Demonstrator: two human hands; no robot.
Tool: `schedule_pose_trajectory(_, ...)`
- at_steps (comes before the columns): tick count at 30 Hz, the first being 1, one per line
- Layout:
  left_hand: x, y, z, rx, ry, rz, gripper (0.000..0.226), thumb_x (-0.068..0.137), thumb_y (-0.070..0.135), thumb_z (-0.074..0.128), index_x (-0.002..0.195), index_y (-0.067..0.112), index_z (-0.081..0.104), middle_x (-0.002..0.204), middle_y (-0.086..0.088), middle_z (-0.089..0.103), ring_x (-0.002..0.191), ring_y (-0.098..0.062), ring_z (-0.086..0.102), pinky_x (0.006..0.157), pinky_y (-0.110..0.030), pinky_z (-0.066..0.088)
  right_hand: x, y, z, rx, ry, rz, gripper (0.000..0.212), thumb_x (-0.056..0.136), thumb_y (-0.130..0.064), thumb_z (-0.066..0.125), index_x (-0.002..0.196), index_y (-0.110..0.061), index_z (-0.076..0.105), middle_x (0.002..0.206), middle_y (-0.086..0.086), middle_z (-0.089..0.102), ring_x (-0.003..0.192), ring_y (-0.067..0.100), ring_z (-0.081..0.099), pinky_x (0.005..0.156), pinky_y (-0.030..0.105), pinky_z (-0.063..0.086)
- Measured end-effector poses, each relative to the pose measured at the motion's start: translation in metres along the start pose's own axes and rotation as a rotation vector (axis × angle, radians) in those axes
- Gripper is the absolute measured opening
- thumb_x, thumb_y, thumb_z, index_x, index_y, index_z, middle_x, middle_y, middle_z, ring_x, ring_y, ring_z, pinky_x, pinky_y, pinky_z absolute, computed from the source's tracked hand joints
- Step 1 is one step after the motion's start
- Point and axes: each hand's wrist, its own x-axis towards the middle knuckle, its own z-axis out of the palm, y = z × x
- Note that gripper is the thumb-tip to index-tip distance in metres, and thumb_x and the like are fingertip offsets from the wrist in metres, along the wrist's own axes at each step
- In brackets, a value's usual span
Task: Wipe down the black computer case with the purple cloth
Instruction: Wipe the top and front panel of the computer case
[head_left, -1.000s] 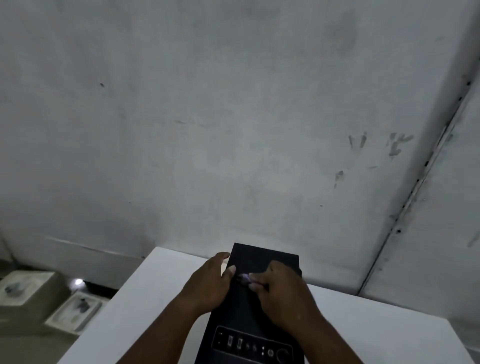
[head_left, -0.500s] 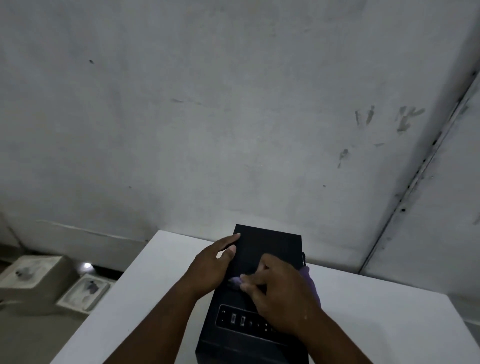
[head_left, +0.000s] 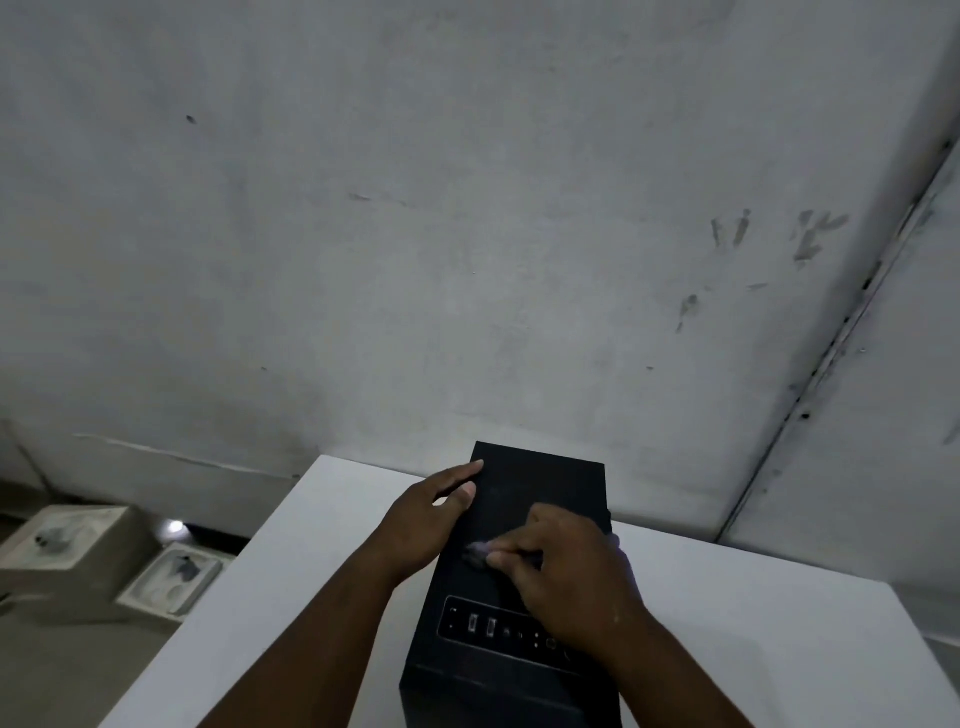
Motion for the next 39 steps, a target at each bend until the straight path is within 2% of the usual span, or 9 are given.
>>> schedule_pose_trajectory(3, -0.003, 0.000, 0.001, 0.003, -0.002, 0.010, 0.032, 0.107, 0.039, 0.052, 0.137, 0.048, 0.060, 0.136, 0.024, 0.058, 0.127, 0.003, 0.054, 0.096, -0.010, 0.042, 0.004, -0.003, -0.001, -0.045, 0.087, 0.035, 0.022, 0.099, -0.055, 0.059, 0.114, -0.052, 0.074, 0.088, -0.016, 0.051, 0.084, 0.001, 0.052, 0.062, 0.014, 0.031)
schedule_pose_trajectory(10, -0.006, -0.001, 0.000, -0.031, 0.003, 0.013, 0.033, 0.105, 0.044, 0.054, 0.137, 0.046, 0.061, 0.136, 0.021, 0.060, 0.121, 0.006, 0.057, 0.098, -0.017, 0.052, -0.020, -0.017, -0.004, 0.001, -0.084, -0.039, 0.021, 0.095, -0.055, 0.066, 0.112, -0.048, 0.076, 0.089, -0.017, 0.058, 0.091, 0.000, 0.055, 0.076, 0.008, 0.039)
schedule_pose_trajectory(14, -0.008, 0.000, -0.001, -0.004, 0.009, 0.018, 0.032, 0.105, 0.042, 0.055, 0.137, 0.046, 0.060, 0.136, 0.022, 0.059, 0.117, 0.012, 0.056, 0.099, -0.016, 0.047, -0.007, -0.011, -0.002, -0.036, 0.047, 0.039, 0.018, 0.096, -0.056, 0.062, 0.110, -0.053, 0.074, 0.089, -0.018, 0.054, 0.086, -0.001, 0.053, 0.065, 0.012, 0.033)
schedule_pose_trajectory(16, -0.008, 0.000, -0.001, 0.004, 0.011, 0.012, 0.032, 0.105, 0.042, 0.054, 0.137, 0.046, 0.060, 0.138, 0.021, 0.060, 0.119, 0.008, 0.057, 0.101, -0.017, 0.046, 0.000, -0.014, 0.003, -0.072, 0.082, 0.074, 0.020, 0.098, -0.052, 0.061, 0.110, -0.047, 0.076, 0.090, -0.015, 0.053, 0.085, 0.002, 0.054, 0.068, 0.016, 0.040)
schedule_pose_trajectory(21, -0.008, 0.001, -0.002, 0.007, -0.004, 0.003, 0.032, 0.107, 0.038, 0.052, 0.138, 0.046, 0.060, 0.142, 0.018, 0.059, 0.118, 0.009, 0.056, 0.086, 0.000, 0.044, -0.005, -0.029, 0.015, -0.024, -0.066, -0.074, 0.022, 0.097, -0.055, 0.062, 0.114, -0.049, 0.074, 0.088, -0.015, 0.054, 0.085, 0.004, 0.055, 0.080, 0.021, 0.049)
schedule_pose_trajectory(26, -0.008, 0.006, -0.004, -0.009, -0.028, -0.053, 0.035, 0.107, 0.040, 0.051, 0.140, 0.047, 0.058, 0.141, 0.013, 0.060, 0.127, -0.009, 0.057, 0.108, -0.037, 0.050, 0.017, -0.023, 0.011, -0.083, 0.080, 0.053, 0.019, 0.099, -0.050, 0.061, 0.111, -0.046, 0.076, 0.091, -0.016, 0.054, 0.088, 0.004, 0.058, 0.081, 0.025, 0.050)
schedule_pose_trajectory(31, -0.009, 0.008, -0.005, -0.041, -0.009, -0.086, 0.033, 0.107, 0.038, 0.052, 0.136, 0.049, 0.061, 0.134, 0.009, 0.067, 0.104, -0.009, 0.065, 0.097, -0.043, 0.059, 0.013, -0.027, 0.020, -0.121, -0.023, -0.043, 0.026, 0.100, -0.052, 0.057, 0.105, -0.037, 0.077, 0.088, -0.013, 0.051, 0.086, 0.006, 0.057, 0.081, 0.026, 0.048)
schedule_pose_trajectory(34, -0.007, 0.007, -0.005, -0.068, -0.026, -0.122, 0.031, 0.106, 0.041, 0.053, 0.131, 0.055, 0.063, 0.125, 0.016, 0.068, 0.105, -0.013, 0.069, 0.088, -0.050, 0.062, 0.004, -0.023, 0.015, -0.040, -0.039, -0.050, 0.020, 0.096, -0.060, 0.060, 0.112, -0.055, 0.072, 0.087, -0.017, 0.053, 0.086, 0.002, 0.055, 0.074, 0.017, 0.043)
schedule_pose_trajectory(39, -0.004, 0.007, -0.004, -0.072, -0.024, -0.181, 0.029, 0.104, 0.043, 0.055, 0.126, 0.061, 0.063, 0.113, 0.006, 0.072, 0.105, -0.027, 0.069, 0.077, -0.039, 0.056, 0.018, -0.020, 0.016, -0.116, 0.093, 0.053, 0.021, 0.099, -0.055, 0.057, 0.112, -0.052, 0.073, 0.089, -0.015, 0.051, 0.086, 0.005, 0.057, 0.079, 0.024, 0.047)
